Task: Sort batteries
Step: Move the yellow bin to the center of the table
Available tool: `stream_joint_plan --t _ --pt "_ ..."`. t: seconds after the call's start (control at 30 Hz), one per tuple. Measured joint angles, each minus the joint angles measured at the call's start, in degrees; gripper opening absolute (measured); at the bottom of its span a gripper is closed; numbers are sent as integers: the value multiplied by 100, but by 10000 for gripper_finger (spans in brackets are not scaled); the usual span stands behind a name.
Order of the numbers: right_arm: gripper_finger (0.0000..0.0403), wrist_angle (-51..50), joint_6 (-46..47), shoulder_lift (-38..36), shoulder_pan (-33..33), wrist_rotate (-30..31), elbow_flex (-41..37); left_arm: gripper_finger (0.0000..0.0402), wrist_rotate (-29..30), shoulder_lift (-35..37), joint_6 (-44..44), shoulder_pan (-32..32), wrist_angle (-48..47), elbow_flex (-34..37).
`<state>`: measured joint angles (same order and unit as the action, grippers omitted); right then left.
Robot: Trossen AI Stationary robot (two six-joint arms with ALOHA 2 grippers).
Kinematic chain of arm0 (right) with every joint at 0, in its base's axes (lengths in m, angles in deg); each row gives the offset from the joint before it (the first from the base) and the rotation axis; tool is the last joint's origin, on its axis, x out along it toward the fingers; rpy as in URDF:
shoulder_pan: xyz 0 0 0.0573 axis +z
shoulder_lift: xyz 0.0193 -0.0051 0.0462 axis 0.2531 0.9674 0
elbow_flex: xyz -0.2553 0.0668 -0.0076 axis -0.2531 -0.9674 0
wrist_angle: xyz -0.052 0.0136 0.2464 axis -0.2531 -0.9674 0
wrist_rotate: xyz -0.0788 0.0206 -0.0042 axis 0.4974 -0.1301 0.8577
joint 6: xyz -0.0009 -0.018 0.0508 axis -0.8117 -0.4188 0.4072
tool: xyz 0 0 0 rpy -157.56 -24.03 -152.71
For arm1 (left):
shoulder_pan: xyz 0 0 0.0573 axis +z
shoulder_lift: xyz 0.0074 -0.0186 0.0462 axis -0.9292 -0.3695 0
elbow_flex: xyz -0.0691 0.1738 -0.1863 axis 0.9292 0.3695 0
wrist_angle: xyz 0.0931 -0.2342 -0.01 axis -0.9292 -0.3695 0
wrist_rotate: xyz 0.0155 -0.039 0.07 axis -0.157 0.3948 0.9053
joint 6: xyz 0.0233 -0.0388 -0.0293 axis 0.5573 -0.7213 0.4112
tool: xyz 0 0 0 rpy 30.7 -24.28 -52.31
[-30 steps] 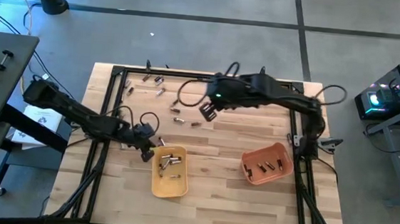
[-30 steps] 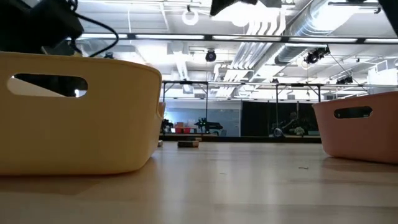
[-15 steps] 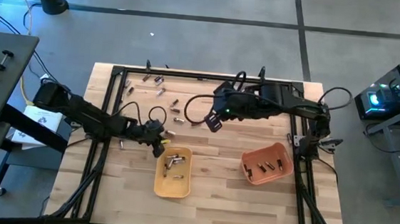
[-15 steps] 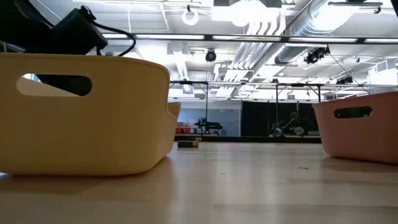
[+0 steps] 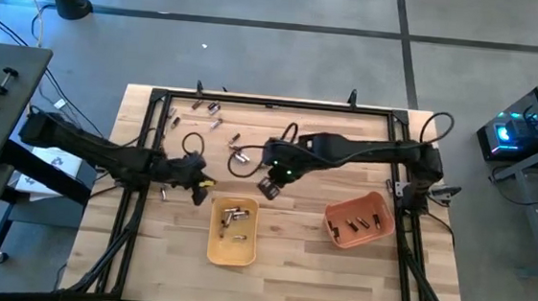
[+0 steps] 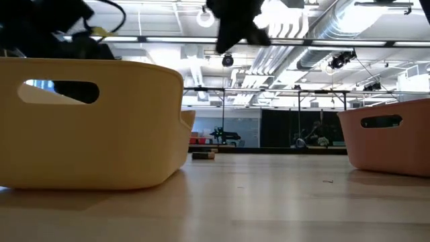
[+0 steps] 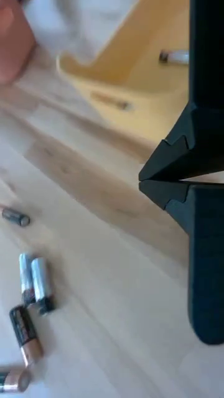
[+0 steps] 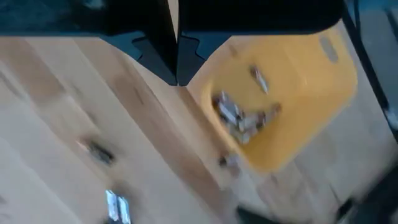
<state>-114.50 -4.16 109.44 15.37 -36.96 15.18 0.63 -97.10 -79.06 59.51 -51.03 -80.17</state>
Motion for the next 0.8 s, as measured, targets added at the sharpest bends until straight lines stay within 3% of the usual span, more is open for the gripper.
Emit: stream_joint_plan --t 0.1,0.27,0.53,0.8 --pt "0 985 22 0 -245 -81 -642 0 59 271 -427 -391 -212 -2" --pt "0 2207 68 0 -403 -768 -1398 0 593 284 -1492 -1295 -537 3" --pt "0 2247 203 -9 -71 -828 -2182 0 907 -554 -3178 -2781 63 0" --pt "0 2189 522 -37 198 -735 -2454 0 817 -2287 -3294 -2645 1896 -4"
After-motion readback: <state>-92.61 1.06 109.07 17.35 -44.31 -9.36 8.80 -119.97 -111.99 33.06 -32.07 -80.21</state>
